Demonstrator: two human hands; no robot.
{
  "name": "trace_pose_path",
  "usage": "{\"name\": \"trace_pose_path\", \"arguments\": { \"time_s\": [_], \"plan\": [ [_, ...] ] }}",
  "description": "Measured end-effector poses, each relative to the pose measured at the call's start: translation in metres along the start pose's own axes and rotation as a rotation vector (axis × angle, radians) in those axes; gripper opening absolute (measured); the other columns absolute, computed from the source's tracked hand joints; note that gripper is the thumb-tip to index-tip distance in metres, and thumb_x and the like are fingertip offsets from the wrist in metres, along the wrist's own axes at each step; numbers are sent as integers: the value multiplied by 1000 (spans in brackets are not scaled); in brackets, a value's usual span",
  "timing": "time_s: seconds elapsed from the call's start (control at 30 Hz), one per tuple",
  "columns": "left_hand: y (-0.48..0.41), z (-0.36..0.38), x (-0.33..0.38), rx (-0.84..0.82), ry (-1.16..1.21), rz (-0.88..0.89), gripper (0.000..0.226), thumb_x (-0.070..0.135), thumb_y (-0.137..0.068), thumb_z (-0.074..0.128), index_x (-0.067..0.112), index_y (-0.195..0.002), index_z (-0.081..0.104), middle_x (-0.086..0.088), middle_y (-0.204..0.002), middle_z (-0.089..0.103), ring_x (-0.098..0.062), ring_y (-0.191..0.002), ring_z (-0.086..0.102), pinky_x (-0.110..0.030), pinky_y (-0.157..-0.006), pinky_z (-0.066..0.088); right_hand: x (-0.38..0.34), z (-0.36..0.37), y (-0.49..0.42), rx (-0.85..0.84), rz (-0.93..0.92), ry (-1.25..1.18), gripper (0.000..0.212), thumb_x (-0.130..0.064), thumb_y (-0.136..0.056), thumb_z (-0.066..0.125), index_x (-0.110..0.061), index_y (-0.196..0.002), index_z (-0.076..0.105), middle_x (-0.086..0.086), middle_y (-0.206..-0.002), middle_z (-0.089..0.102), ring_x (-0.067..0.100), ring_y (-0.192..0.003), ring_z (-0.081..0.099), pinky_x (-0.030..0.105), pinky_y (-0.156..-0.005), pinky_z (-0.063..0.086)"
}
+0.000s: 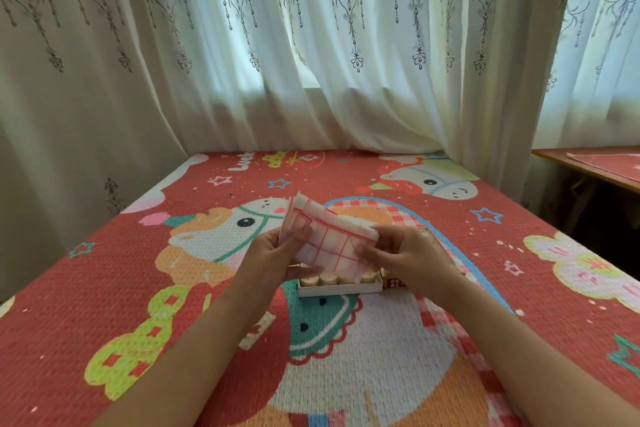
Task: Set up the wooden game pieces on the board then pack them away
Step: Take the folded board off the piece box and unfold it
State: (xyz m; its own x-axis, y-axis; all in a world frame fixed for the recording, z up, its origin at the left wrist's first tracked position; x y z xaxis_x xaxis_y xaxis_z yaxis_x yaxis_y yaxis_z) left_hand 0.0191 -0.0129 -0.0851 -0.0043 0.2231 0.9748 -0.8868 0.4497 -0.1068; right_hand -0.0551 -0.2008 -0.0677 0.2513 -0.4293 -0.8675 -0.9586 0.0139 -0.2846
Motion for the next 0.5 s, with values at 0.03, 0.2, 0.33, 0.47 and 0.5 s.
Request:
{"name": "trace_pose_path", "arguments": {
  "time_s": [0.03, 0.2, 0.33, 0.47, 0.5],
  "plan": [
    [-1, 0, -1, 0, -4, -10, 37, 32, -81, 68, 3, -104, 67, -16, -99, 75, -31, -90, 73, -37, -71, 62, 1, -1, 0, 6, 18, -16, 20, -24, -89, 68, -13, -105, 72, 2, -89, 76, 18, -77, 70, 22, -71, 52],
    [-5, -11, -1, 78, -19, -10, 33, 29, -87, 67, 2, -106, 69, -17, -95, 73, -27, -81, 72, -29, -60, 61, 8, -4, 0, -5, 107, -170, 18, -18, -91, 64, -7, -103, 73, 0, -83, 75, 9, -71, 67, 21, -69, 54],
    [-10, -21, -2, 122, 22, -36, 31, 30, -88, 67, 5, -106, 70, -7, -82, 71, -19, -71, 69, -28, -58, 60, 10, -5, -2, -35, 144, -278, 18, -17, -93, 59, -8, -99, 74, 8, -89, 75, 19, -78, 68, 28, -75, 57],
    [-11, -22, -8, 130, 15, -92, 27, 31, -93, 62, 7, -103, 68, -7, -78, 67, -17, -67, 67, -27, -55, 58, 8, -3, 0, -45, 150, -257, 18, -14, -93, 60, -4, -99, 73, 9, -87, 76, 16, -74, 70, 22, -70, 57],
    [-11, -23, -8, 142, 8, -99, 25, 29, -96, 58, 7, -101, 67, -8, -78, 66, -17, -65, 66, -27, -54, 58, 9, -4, 0, -37, 154, -255, 17, -13, -93, 61, -3, -100, 73, 9, -87, 76, 16, -73, 70, 21, -69, 57]
  ]
}}
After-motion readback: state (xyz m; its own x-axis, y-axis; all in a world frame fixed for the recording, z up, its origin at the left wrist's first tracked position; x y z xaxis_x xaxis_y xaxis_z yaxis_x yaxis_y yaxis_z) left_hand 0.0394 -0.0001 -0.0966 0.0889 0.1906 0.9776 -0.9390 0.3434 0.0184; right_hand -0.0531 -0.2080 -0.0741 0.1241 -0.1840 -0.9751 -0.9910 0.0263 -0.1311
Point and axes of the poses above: each hand's wrist, its own y-axis away from the middle knuckle, its own z-axis out of the palm, x = y × z, the point moved 5 cm from there along -y, towards the middle knuckle
